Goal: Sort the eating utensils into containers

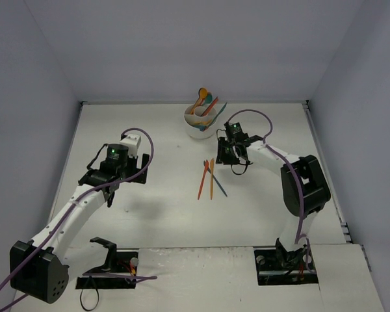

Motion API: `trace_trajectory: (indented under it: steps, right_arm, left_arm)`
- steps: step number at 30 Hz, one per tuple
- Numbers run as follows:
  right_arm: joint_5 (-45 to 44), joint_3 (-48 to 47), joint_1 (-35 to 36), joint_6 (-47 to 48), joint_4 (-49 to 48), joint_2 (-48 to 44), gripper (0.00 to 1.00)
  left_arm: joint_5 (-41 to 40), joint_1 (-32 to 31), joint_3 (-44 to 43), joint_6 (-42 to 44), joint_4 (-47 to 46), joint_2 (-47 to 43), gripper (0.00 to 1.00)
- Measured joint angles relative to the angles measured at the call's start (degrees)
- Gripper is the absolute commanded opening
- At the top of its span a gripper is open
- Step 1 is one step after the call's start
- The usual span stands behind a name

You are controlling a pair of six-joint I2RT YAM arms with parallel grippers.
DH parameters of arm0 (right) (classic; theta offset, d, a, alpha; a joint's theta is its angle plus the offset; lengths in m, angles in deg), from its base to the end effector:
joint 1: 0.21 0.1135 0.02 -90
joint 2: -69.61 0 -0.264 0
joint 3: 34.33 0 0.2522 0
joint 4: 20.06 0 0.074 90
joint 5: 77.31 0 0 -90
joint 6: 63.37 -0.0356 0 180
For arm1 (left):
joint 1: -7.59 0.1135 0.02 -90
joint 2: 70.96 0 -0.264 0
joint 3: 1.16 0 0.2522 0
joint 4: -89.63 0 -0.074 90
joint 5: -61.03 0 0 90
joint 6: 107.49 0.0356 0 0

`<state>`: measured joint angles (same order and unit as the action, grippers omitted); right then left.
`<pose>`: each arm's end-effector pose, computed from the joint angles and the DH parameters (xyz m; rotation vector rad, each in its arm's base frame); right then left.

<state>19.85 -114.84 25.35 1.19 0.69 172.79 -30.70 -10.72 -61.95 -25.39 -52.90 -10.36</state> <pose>0.3520 0.1733 0.1982 -0.0670 2.3959 0.5793 0.2185 -0.0712 0.2780 0.1857 2.2221 -0.2177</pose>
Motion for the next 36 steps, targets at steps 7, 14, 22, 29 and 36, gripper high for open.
trace_trajectory:
  steps: [7,14,22,29,36]
  right_arm:
    - [9.4,-1.9,-2.7,4.8,-1.8,3.4,0.37]
    - [16.3,-2.6,-3.1,6.3,-3.5,8.1,0.37]
    - [21.2,-4.2,-4.2,6.4,-5.8,10.5,0.34]
    - [23.2,-4.3,-5.4,6.1,-7.3,11.7,0.17]
    - [23.3,-3.9,-6.1,6.1,-8.1,12.1,0.0]
  left_arm:
    - [0.0,0.0,0.0,0.0,0.0,0.2,0.88]
    - [0.0,0.0,0.0,0.0,0.0,0.5,0.88]
    - [-0.5,0.0,0.0,0.0,0.0,0.6,0.88]
    - [-1.1,0.0,0.0,0.0,0.0,0.6,0.88]
    - [-1.1,0.0,0.0,0.0,0.0,0.6,0.88]
